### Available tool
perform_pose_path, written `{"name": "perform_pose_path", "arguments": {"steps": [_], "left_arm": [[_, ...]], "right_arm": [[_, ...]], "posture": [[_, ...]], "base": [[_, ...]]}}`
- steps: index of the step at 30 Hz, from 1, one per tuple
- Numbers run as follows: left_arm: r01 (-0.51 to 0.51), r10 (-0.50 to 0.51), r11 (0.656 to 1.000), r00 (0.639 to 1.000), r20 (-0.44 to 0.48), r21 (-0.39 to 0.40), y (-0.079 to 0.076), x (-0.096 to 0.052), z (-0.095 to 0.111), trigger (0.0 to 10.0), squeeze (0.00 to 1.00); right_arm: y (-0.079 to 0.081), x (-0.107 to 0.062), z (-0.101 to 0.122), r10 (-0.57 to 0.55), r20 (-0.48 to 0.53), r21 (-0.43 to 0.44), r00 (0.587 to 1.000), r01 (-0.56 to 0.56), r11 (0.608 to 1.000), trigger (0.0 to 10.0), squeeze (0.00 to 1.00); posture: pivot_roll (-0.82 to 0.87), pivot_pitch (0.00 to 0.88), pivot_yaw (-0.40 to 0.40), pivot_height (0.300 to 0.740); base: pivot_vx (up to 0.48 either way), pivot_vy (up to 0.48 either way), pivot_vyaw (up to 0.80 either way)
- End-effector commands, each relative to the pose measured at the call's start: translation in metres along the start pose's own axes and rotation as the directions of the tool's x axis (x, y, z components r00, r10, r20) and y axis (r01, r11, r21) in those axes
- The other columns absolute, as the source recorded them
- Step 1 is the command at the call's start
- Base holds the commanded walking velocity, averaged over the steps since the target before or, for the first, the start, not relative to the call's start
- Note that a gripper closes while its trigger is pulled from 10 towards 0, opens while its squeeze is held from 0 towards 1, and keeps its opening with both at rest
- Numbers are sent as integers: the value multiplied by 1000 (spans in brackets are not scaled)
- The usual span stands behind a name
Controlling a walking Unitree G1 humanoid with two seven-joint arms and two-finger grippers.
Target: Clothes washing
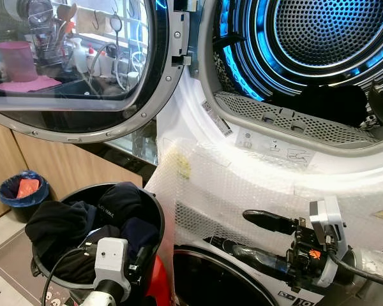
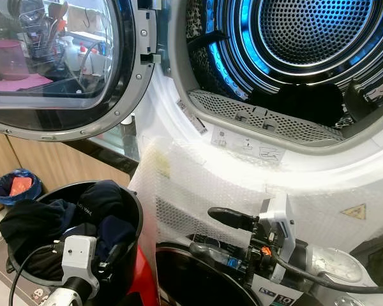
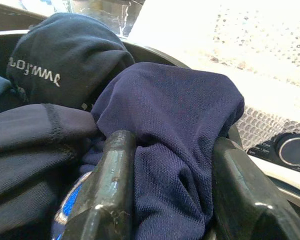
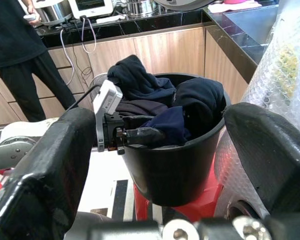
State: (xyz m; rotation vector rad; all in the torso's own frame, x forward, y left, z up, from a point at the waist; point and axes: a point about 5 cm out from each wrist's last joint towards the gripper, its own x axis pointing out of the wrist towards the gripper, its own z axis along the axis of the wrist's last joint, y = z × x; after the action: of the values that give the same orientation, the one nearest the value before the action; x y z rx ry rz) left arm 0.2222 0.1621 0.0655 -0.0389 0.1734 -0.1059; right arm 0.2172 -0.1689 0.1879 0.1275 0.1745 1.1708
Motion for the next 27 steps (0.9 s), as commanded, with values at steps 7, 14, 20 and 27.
{"name": "perform_pose_path", "arguments": {"steps": [7, 14, 20, 27], "left_arm": [[-74, 75, 997, 997, 35, -9, 6, -7, 4, 0, 0], [-122, 123, 992, 991, 47, -13, 12, -12, 4, 0, 0], [-145, 146, 989, 988, 50, -16, 17, -14, 4, 0, 0], [-174, 167, 984, 976, 142, 35, 19, -20, 15, 0, 0]], "right_arm": [[-8, -7, 6, -22, -2, -24, 1000, 22, 999, 10000, 0], [-10, -5, 8, -13, -4, -27, 1000, 13, 1000, 10000, 0], [-11, -5, 9, -12, -2, -29, 1000, 12, 1000, 10000, 0], [-12, -6, 9, -21, 2, -27, 1000, 21, 999, 10000, 0]], "posture": [[54, 0, -147, 740], [68, 0, -156, 740], [69, 0, -159, 740], [70, 0, -154, 740]], "base": [[0, 0, 0], [0, 0, 0], [0, 0, 0], [0, 0, 0]]}}
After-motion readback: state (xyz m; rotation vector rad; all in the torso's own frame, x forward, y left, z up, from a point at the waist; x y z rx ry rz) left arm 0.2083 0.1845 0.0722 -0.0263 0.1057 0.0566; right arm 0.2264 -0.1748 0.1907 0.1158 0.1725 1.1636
